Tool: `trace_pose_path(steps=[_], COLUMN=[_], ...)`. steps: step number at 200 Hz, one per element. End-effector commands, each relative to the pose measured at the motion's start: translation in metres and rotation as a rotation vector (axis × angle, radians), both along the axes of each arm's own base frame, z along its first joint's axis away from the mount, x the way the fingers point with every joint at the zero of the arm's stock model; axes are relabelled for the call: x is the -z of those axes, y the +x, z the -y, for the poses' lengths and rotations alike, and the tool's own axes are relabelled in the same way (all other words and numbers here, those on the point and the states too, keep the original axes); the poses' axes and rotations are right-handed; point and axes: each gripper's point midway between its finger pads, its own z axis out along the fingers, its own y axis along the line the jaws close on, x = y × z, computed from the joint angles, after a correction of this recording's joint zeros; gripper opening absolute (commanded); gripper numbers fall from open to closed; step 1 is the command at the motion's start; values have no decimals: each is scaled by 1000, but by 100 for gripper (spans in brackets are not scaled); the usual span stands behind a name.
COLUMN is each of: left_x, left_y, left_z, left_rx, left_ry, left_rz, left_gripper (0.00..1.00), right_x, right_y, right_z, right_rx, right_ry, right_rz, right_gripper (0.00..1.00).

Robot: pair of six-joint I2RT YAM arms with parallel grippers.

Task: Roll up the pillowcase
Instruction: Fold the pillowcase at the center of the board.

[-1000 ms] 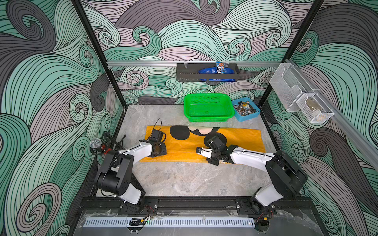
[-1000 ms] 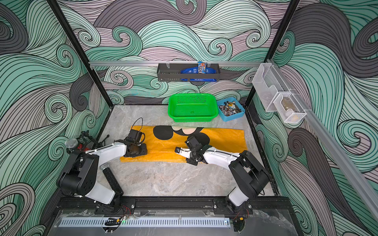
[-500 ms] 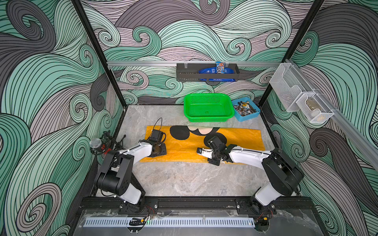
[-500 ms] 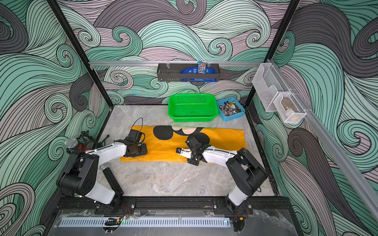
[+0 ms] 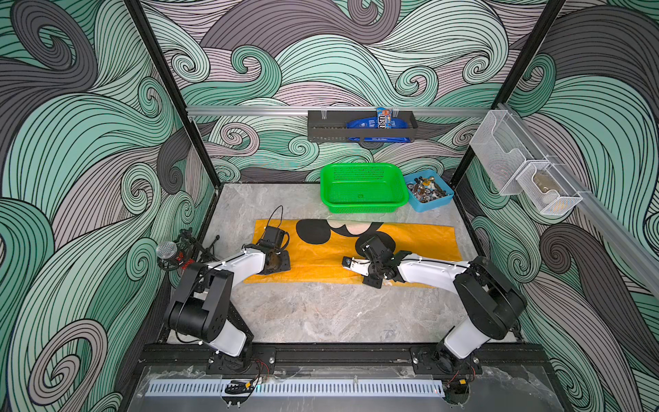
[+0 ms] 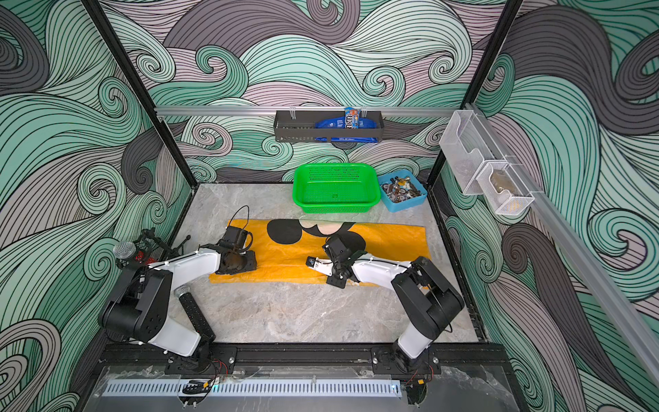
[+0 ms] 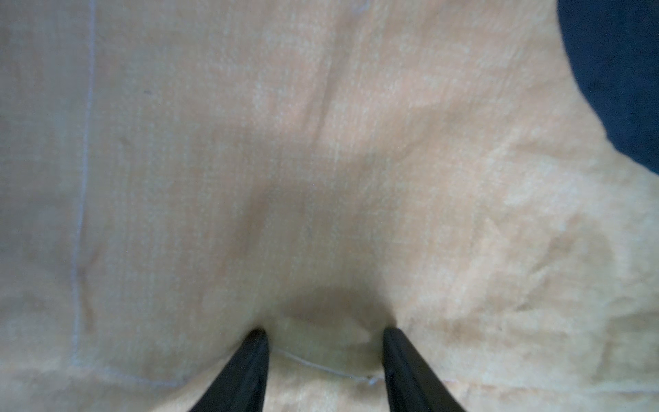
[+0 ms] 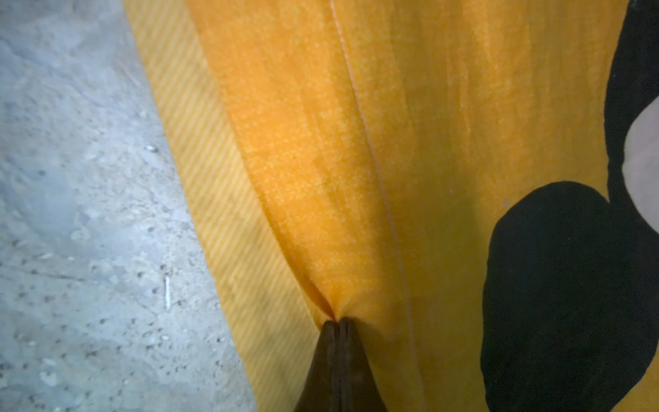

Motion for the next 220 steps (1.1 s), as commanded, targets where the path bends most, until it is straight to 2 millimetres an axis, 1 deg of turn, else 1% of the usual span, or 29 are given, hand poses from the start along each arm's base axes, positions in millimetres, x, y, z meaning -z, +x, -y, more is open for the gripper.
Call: trace_pose_path(steps=[1,26,67,93,117,141,157,178,182,186,192,197,204,220], left_x=[22,21,19,18,17,16,15,14,14,14,14,13,13,12], left_y=[-20,-20,-19,-19,-19,-17,-15,-15,-15,-15,-14,-14,-14,-14], left_z=[-4,-5,-4,-3,-4,-4,-4,-3,-3,-3,-3,-2,-2,-3], left_rx=[8,8,9,10,10,14,14,17,17,18,19,20,21,24], left_ry=[4,5,0,0,2,7,8,4,5,4,4,4,5,10], left_rz=[-90,-88,-84,-84,-82,-80,-78,-77,-78,-78,-78,-78,-80,-78], left_gripper=[55,55,54,55,55,54,54,54,54,54,55,55,55,54], right_x=[-11,-18,-22,-19,-25,-23,-24,-22,-22,-21,-20,-19,-18,-20], right_y=[4,4,-11,-18,-27,-33,-34,-24,-22,-20,-19,-17,-14,-9], right_z=[-6,-10,-19,-17,-22,-17,-15,-9,-9,-9,-9,-10,-9,-10], right_rx=[9,9,-3,-8,-23,-21,-20,-5,-3,-2,-5,-5,0,-3], right_ry=[45,74,128,121,134,122,116,69,64,61,53,48,40,44], right_rz=[3,3,-63,-82,-94,-109,-99,-55,-53,-51,-52,-50,-38,-10], right_gripper=[0,0,0,0,0,0,0,0,6,19,34,40,43,43])
